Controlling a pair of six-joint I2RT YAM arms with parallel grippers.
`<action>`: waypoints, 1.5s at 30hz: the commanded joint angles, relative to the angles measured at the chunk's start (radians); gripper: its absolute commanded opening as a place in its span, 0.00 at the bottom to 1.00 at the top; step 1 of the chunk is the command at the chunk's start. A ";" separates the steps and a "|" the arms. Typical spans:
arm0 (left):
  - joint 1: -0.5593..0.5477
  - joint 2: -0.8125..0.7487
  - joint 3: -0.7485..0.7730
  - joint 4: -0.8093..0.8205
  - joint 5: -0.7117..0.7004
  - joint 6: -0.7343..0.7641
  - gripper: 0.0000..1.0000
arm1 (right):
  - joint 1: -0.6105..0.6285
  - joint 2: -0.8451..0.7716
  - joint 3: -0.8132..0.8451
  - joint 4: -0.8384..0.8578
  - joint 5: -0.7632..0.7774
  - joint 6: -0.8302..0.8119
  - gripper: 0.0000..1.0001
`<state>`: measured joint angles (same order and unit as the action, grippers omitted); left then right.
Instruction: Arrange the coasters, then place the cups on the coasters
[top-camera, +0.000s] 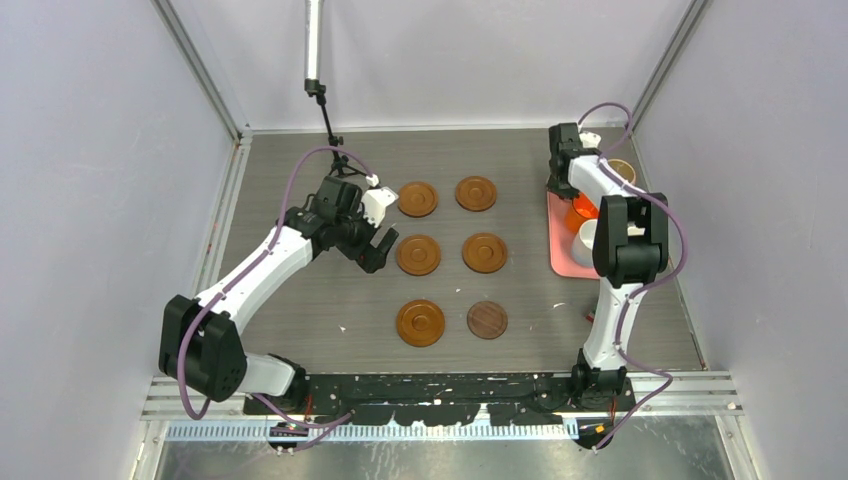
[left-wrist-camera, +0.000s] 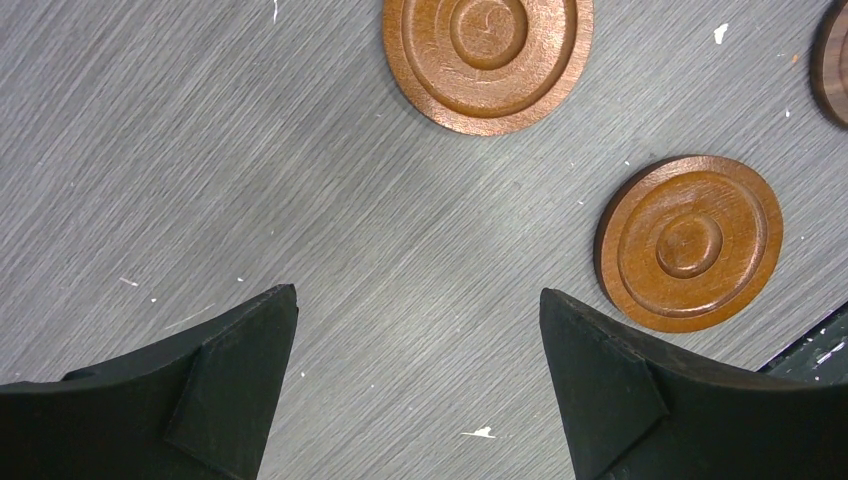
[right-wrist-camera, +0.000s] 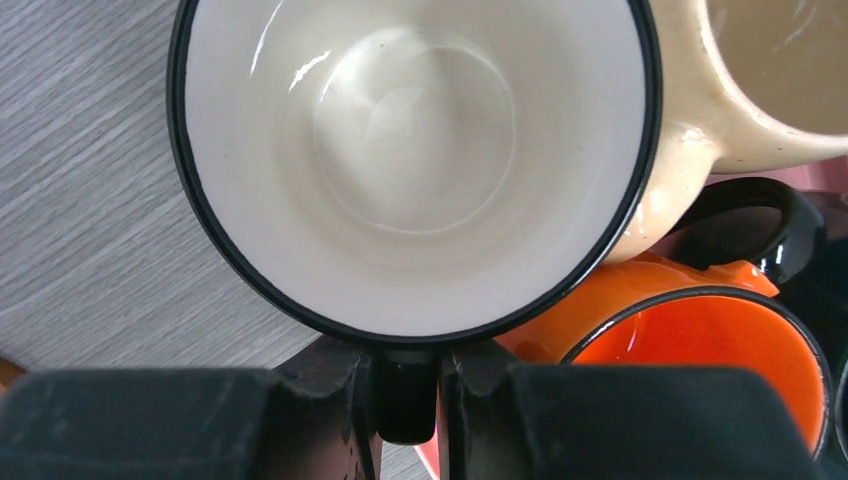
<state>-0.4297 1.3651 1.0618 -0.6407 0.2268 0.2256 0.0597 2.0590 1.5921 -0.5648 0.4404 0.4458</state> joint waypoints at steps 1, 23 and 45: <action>0.005 -0.007 0.029 0.011 -0.001 0.002 0.93 | -0.004 -0.127 -0.063 0.210 -0.041 -0.065 0.00; 0.113 -0.098 -0.046 0.067 0.077 -0.197 1.00 | 0.043 -0.341 -0.199 0.505 -0.410 -0.261 0.00; 0.365 -0.307 -0.209 -0.015 0.084 -0.357 1.00 | 0.488 -0.114 0.044 0.488 -0.345 -0.327 0.00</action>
<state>-0.0895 1.0958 0.8688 -0.6437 0.2970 -0.0952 0.5095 1.9316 1.5543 -0.1818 0.0399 0.1150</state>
